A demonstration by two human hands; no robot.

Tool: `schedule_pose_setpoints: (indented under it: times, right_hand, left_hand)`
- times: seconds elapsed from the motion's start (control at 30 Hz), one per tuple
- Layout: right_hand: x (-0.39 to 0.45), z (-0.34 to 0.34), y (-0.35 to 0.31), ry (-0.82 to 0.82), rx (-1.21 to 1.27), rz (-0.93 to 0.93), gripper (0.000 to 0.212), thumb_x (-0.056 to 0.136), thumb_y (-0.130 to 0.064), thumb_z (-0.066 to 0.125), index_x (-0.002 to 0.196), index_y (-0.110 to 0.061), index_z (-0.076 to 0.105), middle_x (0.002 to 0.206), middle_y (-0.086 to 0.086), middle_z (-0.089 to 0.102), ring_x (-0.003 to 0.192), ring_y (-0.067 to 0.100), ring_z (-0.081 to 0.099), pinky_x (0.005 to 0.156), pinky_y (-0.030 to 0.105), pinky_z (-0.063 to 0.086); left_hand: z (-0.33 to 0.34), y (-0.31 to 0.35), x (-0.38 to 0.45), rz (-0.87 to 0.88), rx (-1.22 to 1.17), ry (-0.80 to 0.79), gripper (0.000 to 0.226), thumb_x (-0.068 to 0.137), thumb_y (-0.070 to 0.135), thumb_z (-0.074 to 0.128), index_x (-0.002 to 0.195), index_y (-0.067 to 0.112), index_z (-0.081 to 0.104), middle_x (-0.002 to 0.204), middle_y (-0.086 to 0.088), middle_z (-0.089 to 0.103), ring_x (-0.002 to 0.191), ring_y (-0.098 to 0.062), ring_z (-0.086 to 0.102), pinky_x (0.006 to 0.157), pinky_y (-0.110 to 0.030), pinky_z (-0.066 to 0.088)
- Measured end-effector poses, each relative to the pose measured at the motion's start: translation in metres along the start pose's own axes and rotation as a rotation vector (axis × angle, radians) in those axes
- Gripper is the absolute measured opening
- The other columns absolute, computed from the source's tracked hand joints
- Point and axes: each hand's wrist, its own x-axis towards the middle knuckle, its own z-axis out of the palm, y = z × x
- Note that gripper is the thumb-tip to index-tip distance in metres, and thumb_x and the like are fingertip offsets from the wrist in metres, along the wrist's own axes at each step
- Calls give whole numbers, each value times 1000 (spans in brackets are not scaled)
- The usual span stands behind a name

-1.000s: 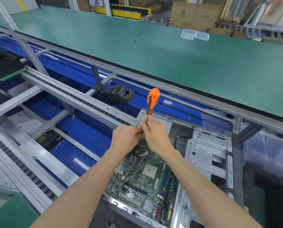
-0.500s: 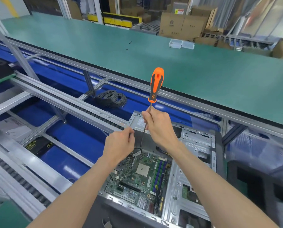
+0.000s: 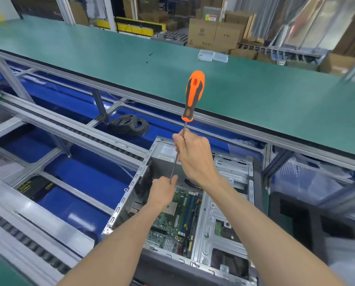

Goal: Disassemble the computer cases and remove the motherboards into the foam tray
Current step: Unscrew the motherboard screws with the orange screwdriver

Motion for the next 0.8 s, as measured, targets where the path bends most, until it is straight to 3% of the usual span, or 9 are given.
schedule_pose_setpoints:
  times: [0.07,0.13,0.2,0.3,0.37,0.47,0.57,0.67,0.8]
  right_hand:
    - [2,-9,0,53,-3,-24,32,105,-25,40,83,-5,53,68,12,60,59,34,56,63,53,50]
    - [4,-18,1,85,-7,-46,33,104,-27,39,83,-6,54,67,12,60,57,34,57,61,52,50]
    - [4,-21,4,81,-16,-53,32,104,-26,40,83,-6,54,68,12,60,58,35,58,62,52,50]
    - [-4,-15,9,41,-43,-37,29,105,-21,44,81,-7,52,67,10,59,59,34,55,65,50,48]
    - [-11,-9,13,6,-69,-34,29,105,-20,44,81,-6,52,67,8,58,61,33,54,67,50,47]
    - [-17,2,15,-58,-59,-46,31,104,-17,46,78,-1,52,66,10,58,63,34,54,68,49,46]
    - [-18,10,11,-118,-59,-93,31,103,-14,47,75,0,51,66,13,56,64,34,52,67,50,45]
    - [-15,15,8,-163,-26,-108,30,102,-17,48,75,-6,51,67,8,58,64,30,54,68,48,46]
    - [-15,26,10,-258,85,-127,27,101,-19,51,76,-10,56,66,4,62,66,24,59,69,45,48]
  left_hand:
    - [2,-1,-3,3,80,-31,61,106,44,38,69,2,61,73,-18,68,62,-28,61,57,-32,43]
    - [1,-2,-10,-42,10,-71,61,107,42,39,59,7,53,55,-6,59,45,-17,53,50,-29,40]
    - [-4,-2,-16,-115,-272,-129,52,106,41,42,61,14,48,42,7,43,33,-13,37,42,-25,34]
    - [-26,2,-24,-150,-852,-264,45,106,33,44,64,17,45,48,7,30,41,-14,20,37,-24,21]
    - [-43,6,-28,-88,-975,-290,46,105,25,45,60,16,51,50,5,27,44,-13,17,39,-24,17]
    - [-61,12,-32,39,-908,-222,30,92,15,53,64,13,62,49,6,28,42,-11,18,39,-21,18]
    - [-73,12,-37,238,-583,-110,14,75,8,63,74,21,68,43,9,36,39,-12,24,43,-20,23]
    - [-79,6,-40,360,-257,54,15,77,27,78,74,31,64,41,13,42,39,-6,31,47,-19,27]
    - [-87,0,-44,407,-243,132,32,77,54,69,92,25,67,43,10,41,41,-9,32,44,-17,24]
